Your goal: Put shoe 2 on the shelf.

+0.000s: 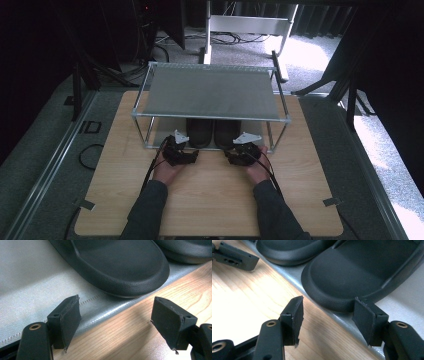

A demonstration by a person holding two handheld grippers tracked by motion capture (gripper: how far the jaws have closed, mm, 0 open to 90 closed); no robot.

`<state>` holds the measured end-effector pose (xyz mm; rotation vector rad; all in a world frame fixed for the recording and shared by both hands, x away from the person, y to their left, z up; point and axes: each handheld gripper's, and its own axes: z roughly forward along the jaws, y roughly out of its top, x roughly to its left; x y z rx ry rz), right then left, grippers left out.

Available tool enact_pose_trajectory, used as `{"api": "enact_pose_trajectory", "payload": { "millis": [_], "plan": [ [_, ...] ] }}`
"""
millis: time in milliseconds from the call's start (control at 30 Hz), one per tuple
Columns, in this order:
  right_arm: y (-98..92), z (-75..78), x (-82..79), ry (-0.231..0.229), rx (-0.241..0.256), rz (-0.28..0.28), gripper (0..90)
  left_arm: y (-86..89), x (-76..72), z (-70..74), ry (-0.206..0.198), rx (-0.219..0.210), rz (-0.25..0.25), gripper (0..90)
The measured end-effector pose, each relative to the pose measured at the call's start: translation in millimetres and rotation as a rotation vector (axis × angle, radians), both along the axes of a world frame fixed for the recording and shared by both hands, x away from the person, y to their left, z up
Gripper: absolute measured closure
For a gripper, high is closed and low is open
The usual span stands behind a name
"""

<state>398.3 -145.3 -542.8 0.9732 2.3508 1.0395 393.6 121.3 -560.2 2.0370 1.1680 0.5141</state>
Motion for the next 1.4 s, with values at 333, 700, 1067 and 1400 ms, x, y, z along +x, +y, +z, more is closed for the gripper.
{"api": "enact_pose_trajectory", "payload": {
  "millis": [333,700,1067,1400],
  "plan": [
    [5.1,-0.2,-1.6,-0.001,-0.012,0.052,42.1,0.1,-0.1,0.0,-0.001,0.000,0.000,24.1],
    [-0.9,2.3,-10.5,-0.007,-0.018,0.060,40.4,2.3,-0.5,0.4,-0.001,-0.022,0.006,25.1],
    [-31.9,0.7,-33.1,-0.008,-0.019,0.039,39.7,6.0,-9.5,2.0,-0.063,-0.049,0.054,31.0],
    [-62.8,-3.4,-51.7,0.006,-0.003,-0.014,39.0,5.4,-16.9,2.6,-0.092,-0.045,0.052,32.5]
  ]
}}
